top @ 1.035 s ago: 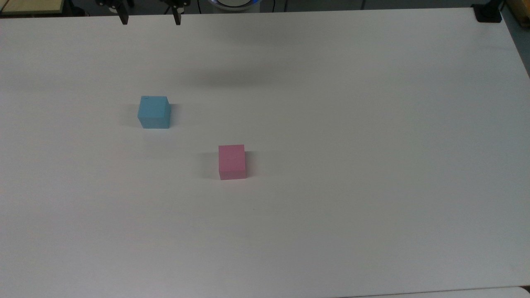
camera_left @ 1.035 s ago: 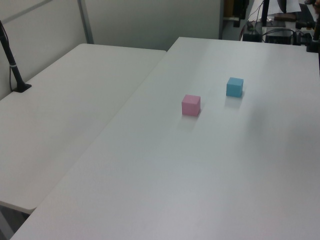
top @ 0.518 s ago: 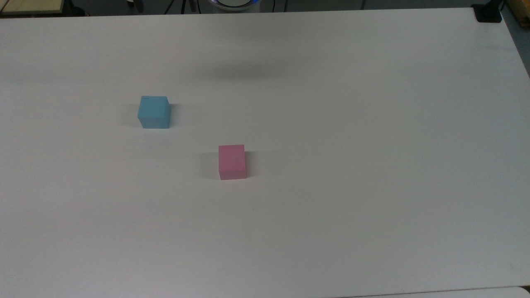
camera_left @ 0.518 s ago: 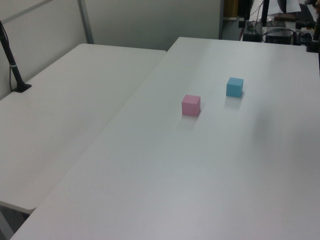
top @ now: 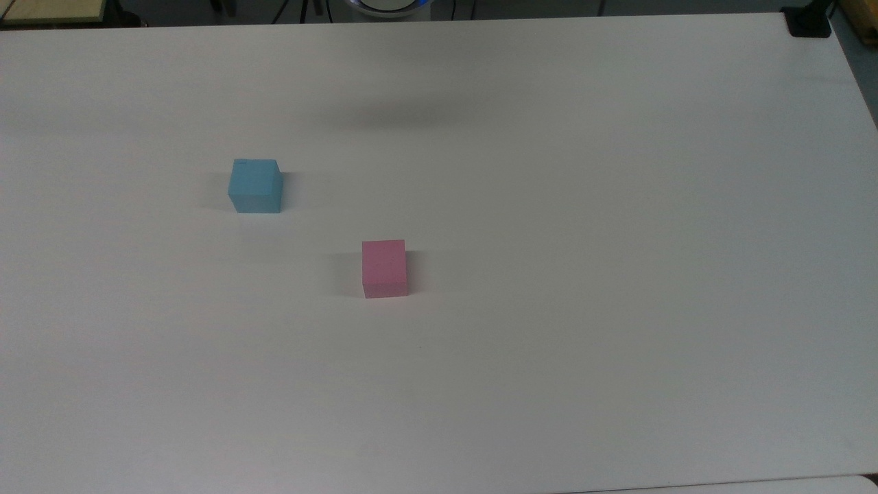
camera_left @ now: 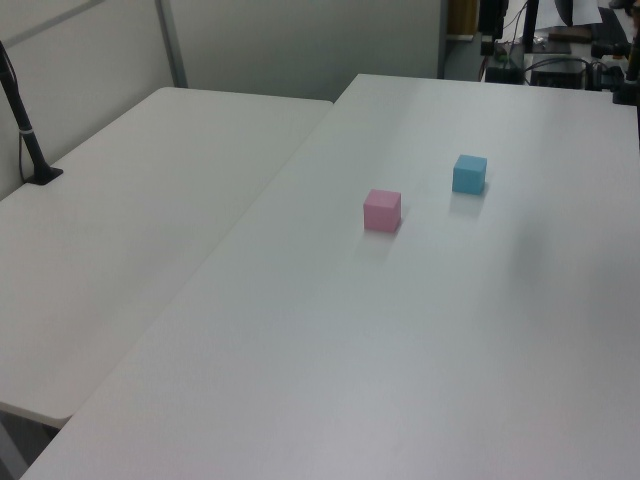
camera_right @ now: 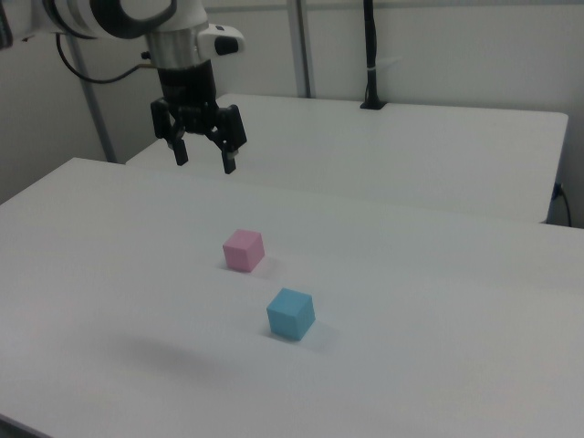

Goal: Put blue cube on pink cube

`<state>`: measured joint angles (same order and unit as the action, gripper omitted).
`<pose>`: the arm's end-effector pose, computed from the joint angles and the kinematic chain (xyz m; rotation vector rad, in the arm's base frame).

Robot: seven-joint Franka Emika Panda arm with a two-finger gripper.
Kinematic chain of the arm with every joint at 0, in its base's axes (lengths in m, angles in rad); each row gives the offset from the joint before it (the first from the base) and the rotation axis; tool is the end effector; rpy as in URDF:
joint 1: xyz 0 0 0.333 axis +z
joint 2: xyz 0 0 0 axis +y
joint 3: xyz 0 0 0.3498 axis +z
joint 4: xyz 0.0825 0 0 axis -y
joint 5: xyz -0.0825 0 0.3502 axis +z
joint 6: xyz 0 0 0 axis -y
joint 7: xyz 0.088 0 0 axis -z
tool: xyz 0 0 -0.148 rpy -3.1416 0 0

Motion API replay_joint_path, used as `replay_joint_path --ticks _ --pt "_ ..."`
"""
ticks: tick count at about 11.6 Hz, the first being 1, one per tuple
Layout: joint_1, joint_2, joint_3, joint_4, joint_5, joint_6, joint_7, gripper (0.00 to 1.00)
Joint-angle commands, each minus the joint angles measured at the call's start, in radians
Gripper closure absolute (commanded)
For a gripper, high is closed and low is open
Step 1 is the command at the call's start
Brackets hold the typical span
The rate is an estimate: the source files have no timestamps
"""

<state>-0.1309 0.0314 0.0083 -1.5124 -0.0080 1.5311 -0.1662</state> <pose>0.5233 -0.0658 0.6229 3.1349 0.0679 -0.0214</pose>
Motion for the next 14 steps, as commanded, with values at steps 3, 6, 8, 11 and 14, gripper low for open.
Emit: replay_joint_path --ticks 3,6,8,11,14 --pt "-0.045 -0.041 -0.001 -0.296 -0.021 0.309 0.004 0.0" --pt "-0.074 -0.005 -0.001 -0.382 -0.027 0.444 0.002 0.0" --pt "-0.085 0.034 -0.004 -0.417 -0.029 0.525 0.002 0.0" --pt "-0.091 0.143 -0.002 -0.417 -0.114 0.607 0.014 0.0" --pt "-0.093 0.188 -0.01 -0.427 -0.147 0.658 0.016 0.0"
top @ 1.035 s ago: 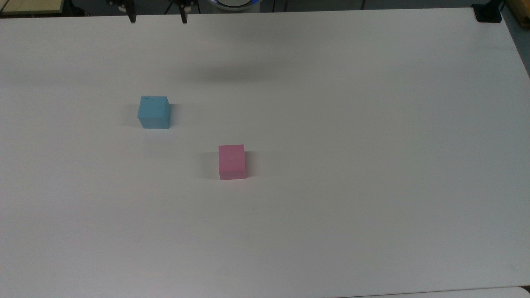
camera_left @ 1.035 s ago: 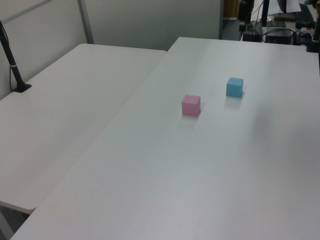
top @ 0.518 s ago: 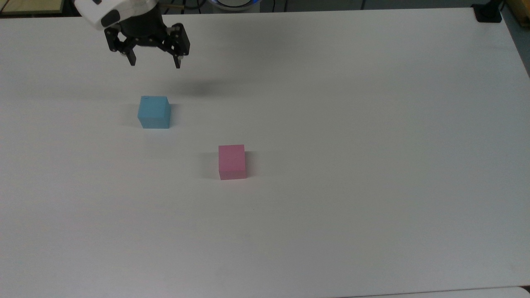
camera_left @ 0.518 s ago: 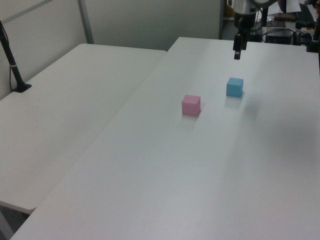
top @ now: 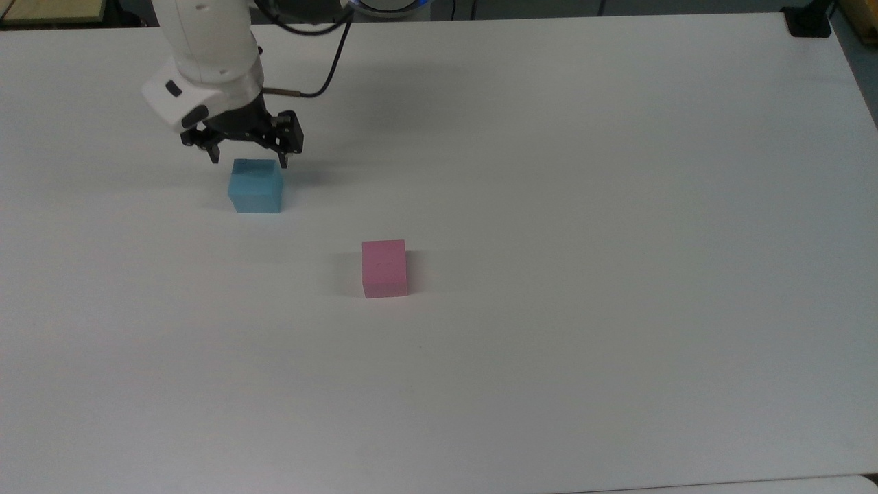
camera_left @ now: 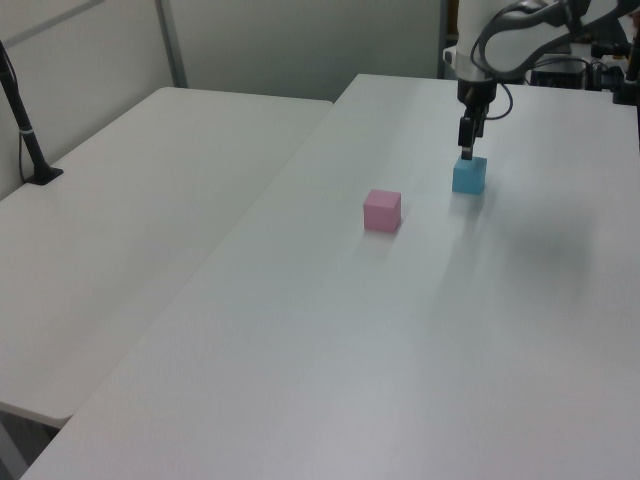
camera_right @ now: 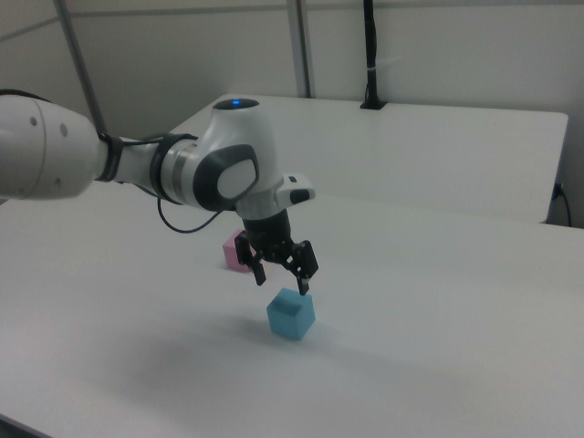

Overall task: Put blue cube on pink cube
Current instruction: 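Lower the open gripper down over the light-blue cube, then close the gripper on the light-blue cube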

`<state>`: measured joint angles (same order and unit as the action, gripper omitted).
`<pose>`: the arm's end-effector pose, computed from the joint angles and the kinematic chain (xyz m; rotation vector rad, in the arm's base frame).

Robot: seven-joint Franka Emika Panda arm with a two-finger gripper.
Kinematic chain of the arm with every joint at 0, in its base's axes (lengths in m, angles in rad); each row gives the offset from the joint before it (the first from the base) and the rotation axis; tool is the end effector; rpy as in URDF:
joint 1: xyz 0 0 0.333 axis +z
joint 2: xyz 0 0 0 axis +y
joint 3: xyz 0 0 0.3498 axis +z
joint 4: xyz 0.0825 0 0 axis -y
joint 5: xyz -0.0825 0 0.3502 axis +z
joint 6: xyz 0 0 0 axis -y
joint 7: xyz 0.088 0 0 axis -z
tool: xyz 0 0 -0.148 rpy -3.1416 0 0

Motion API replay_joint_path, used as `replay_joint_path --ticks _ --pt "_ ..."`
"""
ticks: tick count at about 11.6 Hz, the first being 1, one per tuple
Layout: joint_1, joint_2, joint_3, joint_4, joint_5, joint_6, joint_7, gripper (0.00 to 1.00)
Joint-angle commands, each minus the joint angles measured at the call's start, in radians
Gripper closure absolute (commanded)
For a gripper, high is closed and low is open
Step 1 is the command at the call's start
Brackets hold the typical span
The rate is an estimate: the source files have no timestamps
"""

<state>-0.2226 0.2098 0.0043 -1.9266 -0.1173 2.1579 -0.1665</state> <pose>0.5691 -0.1353 0.3943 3.0418 0.0184 0.0038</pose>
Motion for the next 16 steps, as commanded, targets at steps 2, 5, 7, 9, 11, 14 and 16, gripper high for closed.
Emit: replay_joint_path --ticks 2,5,7,9,11,14,16 --pt "-0.01 0.025 -0.006 -0.012 -0.05 0.036 0.016 0.0" --pt "-0.011 0.033 -0.006 -0.021 -0.051 0.037 0.016 0.01" --pt "-0.007 0.042 -0.003 -0.035 -0.051 0.037 0.016 0.02" --pt "-0.004 0.059 -0.003 -0.037 -0.051 0.039 0.016 0.16" --pt "-0.004 0.059 -0.001 -0.037 -0.05 0.037 0.019 0.45" --pt "-0.003 0.019 0.002 -0.029 -0.044 0.025 0.021 0.59" --pt "0.002 -0.048 0.005 -0.023 -0.035 -0.019 0.021 0.59"
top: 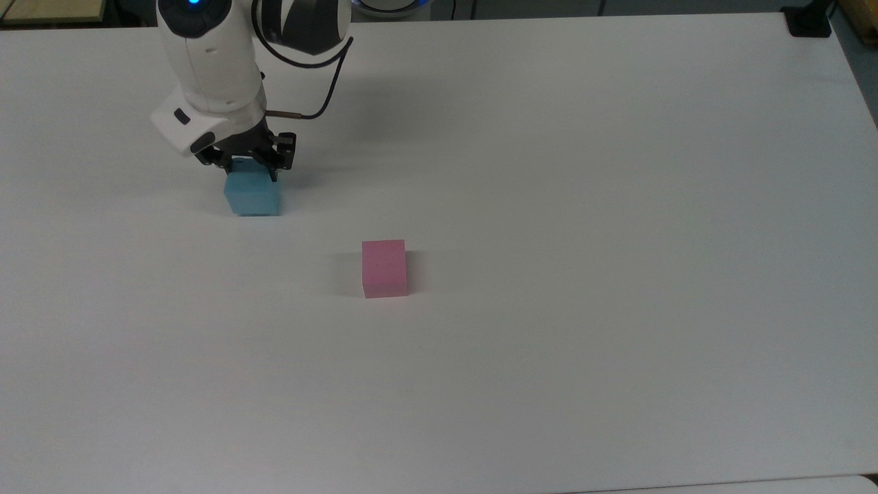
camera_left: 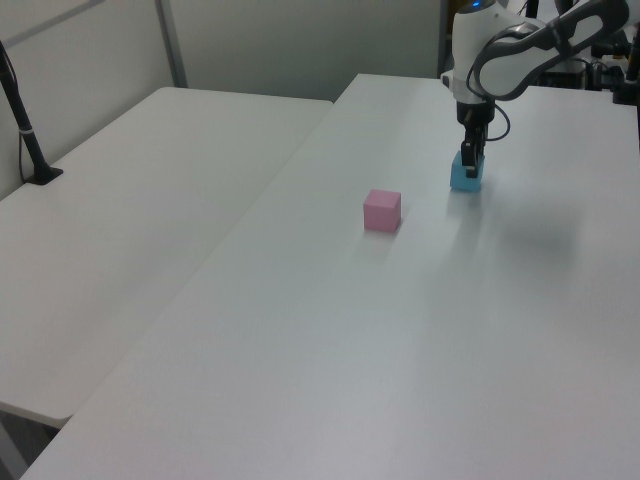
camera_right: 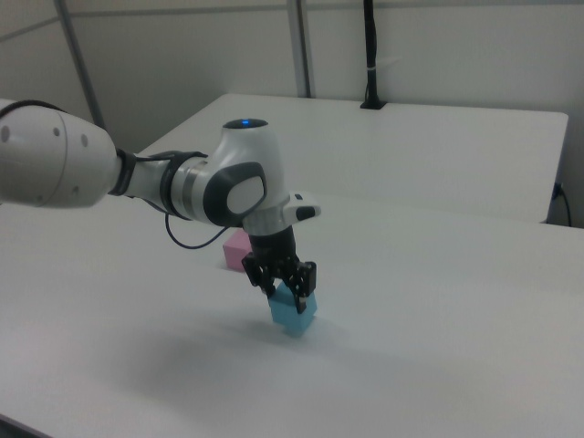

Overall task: Put blue cube on pink cube
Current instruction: 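Close the gripper on the light-blue cube, then lift the light-blue cube and carry it over the pink cube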

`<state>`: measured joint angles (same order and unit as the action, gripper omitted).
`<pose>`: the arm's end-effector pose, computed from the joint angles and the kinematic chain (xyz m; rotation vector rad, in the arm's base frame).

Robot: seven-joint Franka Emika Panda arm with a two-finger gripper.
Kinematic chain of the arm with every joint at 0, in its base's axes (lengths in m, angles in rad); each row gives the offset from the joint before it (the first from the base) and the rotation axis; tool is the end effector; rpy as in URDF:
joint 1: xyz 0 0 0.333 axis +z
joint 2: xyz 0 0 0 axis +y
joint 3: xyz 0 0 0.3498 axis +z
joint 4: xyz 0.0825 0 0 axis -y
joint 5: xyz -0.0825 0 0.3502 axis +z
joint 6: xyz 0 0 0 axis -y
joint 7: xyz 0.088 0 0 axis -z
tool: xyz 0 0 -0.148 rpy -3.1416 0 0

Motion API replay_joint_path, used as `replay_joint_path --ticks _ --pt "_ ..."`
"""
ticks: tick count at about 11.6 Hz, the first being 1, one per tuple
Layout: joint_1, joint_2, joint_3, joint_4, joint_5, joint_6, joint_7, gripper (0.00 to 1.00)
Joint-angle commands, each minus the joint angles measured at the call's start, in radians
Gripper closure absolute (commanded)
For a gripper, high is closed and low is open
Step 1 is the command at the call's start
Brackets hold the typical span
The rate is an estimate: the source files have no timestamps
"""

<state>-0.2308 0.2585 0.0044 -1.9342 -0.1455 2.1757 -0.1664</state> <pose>0.5704 -0.1422 0.3643 3.0285 0.0359 -0.0600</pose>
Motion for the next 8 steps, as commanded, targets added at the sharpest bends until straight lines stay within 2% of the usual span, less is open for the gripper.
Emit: replay_joint_path --ticks 1,3,5,8 --pt "0.02 -0.132 0.006 -0.003 0.003 -0.086 0.021 0.59" --pt "0.05 -0.186 0.006 0.044 0.059 -0.175 0.021 0.59" --pt "0.08 -0.191 0.008 0.182 0.115 -0.348 0.021 0.59" --pt "0.135 -0.186 0.008 0.244 0.121 -0.415 0.034 0.61"
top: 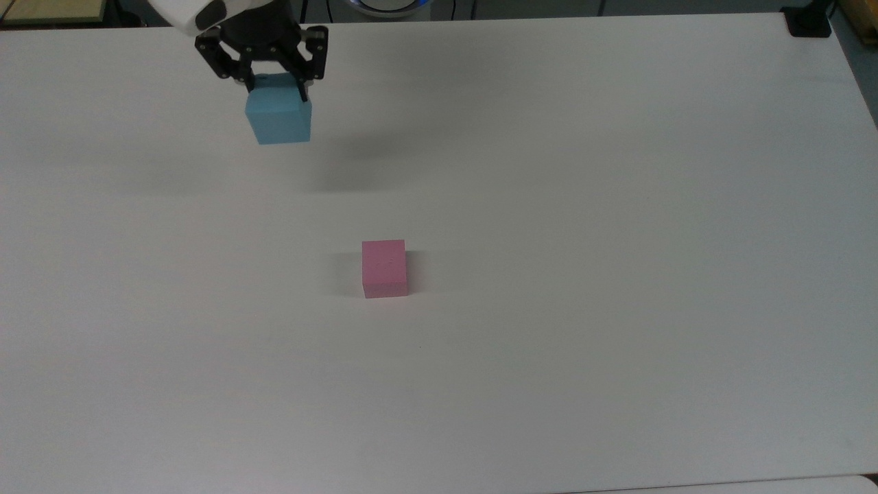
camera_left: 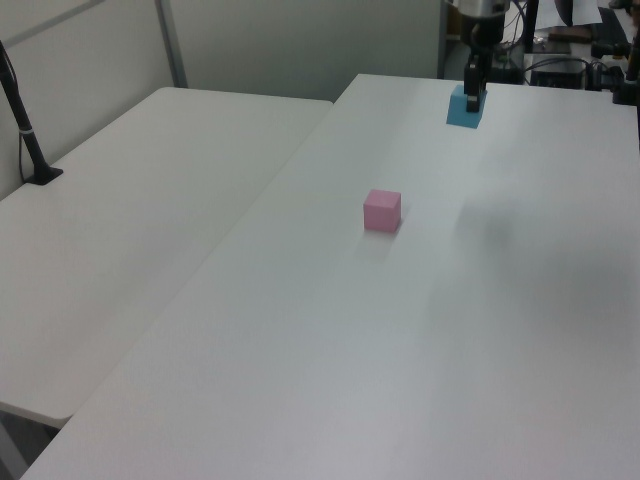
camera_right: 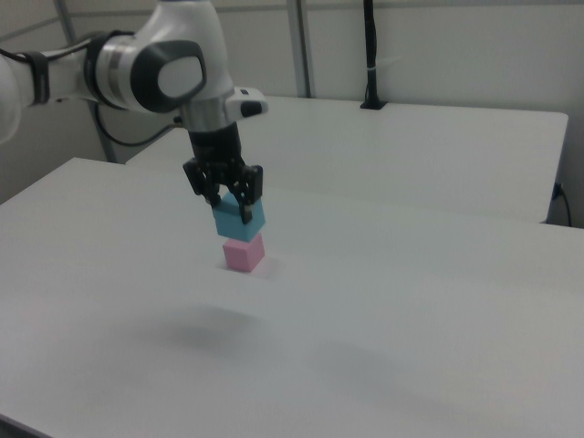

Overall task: Put blue cube on pink cube
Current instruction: 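Lift the light-blue cube and carry it over the pink cube, then lower the light-blue cube onto the pink cube's top face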

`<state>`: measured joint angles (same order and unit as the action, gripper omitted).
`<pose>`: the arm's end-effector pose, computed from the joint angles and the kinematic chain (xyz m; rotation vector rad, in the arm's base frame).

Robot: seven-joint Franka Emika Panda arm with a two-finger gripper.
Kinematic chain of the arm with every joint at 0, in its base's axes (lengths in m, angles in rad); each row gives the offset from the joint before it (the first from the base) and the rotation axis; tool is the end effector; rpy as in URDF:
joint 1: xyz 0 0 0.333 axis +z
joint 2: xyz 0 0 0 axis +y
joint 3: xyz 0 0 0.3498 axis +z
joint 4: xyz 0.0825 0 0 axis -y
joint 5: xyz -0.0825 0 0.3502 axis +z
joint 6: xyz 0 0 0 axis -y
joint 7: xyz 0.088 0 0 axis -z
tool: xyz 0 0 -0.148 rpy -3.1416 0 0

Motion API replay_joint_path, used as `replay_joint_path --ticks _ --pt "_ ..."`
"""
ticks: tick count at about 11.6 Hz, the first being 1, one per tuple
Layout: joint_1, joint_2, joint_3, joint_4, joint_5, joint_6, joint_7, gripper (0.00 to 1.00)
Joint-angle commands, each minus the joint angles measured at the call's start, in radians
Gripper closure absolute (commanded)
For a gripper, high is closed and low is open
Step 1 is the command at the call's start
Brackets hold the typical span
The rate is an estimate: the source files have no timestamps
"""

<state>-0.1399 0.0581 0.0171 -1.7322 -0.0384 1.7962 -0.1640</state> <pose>0.5466 -0.0725 0.5343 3.1037 0.0771 0.0010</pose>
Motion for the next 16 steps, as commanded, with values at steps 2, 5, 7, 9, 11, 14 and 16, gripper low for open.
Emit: replay_joint_path --ticks 2,5,7,9,11,14,16 --pt "0.094 0.064 -0.005 0.086 0.012 -0.02 0.108 0.62" --pt "0.164 0.193 -0.006 0.209 -0.001 -0.014 0.228 0.62" --pt "0.212 0.282 -0.009 0.275 -0.006 0.061 0.309 0.62" --pt "0.235 0.348 -0.011 0.312 -0.029 0.095 0.334 0.61" --pt "0.256 0.394 -0.014 0.321 -0.067 0.136 0.362 0.61" --pt "0.261 0.428 -0.019 0.319 -0.087 0.15 0.365 0.62" --pt "0.261 0.43 -0.019 0.316 -0.09 0.152 0.365 0.61"
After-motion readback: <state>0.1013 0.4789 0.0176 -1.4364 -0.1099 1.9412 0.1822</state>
